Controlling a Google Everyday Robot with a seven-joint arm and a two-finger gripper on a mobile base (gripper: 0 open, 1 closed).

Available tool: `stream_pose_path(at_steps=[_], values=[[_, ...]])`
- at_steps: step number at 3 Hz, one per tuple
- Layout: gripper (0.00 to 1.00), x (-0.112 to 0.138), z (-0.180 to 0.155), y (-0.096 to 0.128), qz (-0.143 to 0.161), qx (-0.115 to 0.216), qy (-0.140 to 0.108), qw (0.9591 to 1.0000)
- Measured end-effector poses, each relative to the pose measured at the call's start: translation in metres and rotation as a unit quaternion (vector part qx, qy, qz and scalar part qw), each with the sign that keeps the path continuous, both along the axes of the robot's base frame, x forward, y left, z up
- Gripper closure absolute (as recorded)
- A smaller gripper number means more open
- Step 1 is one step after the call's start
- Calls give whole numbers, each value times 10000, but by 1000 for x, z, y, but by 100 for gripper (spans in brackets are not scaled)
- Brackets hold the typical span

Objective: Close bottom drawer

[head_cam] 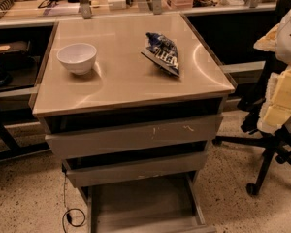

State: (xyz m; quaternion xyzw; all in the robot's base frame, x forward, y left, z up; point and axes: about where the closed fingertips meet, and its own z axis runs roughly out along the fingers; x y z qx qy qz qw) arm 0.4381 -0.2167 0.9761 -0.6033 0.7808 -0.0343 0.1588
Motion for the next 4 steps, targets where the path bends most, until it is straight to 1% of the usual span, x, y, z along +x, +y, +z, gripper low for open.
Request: stream_pose_path(at_steps=[1, 2, 4], values=[[0, 0, 0, 0, 0, 0, 0, 10000], [18, 0, 0, 0, 0, 0, 0, 10000], [65, 0, 0, 0, 0, 0, -1, 10000]])
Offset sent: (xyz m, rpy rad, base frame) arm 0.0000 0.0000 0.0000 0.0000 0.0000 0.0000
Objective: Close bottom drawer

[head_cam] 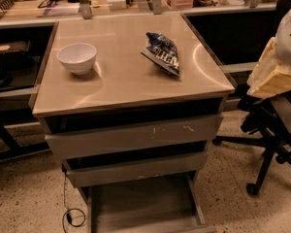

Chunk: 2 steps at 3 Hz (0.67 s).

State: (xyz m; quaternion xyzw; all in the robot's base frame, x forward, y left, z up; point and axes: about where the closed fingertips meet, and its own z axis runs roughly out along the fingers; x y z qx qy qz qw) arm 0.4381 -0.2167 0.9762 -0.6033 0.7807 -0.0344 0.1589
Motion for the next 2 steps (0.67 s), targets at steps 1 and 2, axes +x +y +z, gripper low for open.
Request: stream_pose_path(at_steps=[1, 2], values=[[88, 0, 0, 0, 0, 0, 0, 10000], [100, 0, 0, 0, 0, 0, 0, 10000]])
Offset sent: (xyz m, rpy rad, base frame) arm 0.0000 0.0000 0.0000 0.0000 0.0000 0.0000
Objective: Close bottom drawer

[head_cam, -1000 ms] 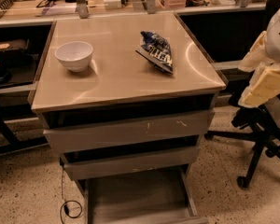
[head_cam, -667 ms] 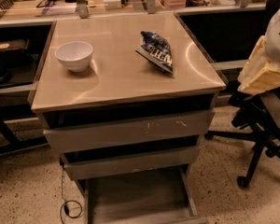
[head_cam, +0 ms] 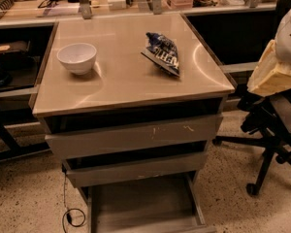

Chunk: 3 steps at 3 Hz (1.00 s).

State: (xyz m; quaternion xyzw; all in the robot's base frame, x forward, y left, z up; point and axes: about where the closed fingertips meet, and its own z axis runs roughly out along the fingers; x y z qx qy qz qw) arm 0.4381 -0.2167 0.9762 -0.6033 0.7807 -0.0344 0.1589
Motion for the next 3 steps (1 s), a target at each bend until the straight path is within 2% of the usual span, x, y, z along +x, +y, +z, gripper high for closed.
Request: stream_pose_path(at_steps=[1, 2, 3], values=[[100, -13, -18, -4, -82, -6, 140, 9999], [100, -60, -65, -15, -347, 81, 441, 9984], [100, -111, -131, -23, -534, 219, 1035, 9929]])
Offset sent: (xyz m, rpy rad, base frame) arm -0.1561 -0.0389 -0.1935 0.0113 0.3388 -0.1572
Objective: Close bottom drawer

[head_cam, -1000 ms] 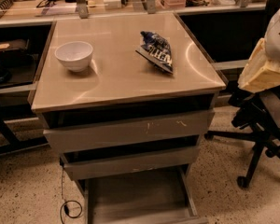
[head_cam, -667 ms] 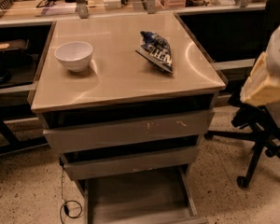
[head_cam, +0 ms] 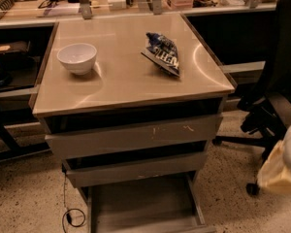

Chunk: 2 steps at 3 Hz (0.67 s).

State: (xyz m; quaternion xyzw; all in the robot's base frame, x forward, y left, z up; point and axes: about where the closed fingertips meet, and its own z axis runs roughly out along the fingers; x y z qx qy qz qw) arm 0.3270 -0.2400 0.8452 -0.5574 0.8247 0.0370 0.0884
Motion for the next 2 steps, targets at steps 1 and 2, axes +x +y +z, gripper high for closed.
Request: stream_pose_path(at_steps=[1, 2], values=[[100, -24, -30, -3, -24, -38, 397, 9992], [100, -24, -30, -3, -24, -37, 398, 9992]])
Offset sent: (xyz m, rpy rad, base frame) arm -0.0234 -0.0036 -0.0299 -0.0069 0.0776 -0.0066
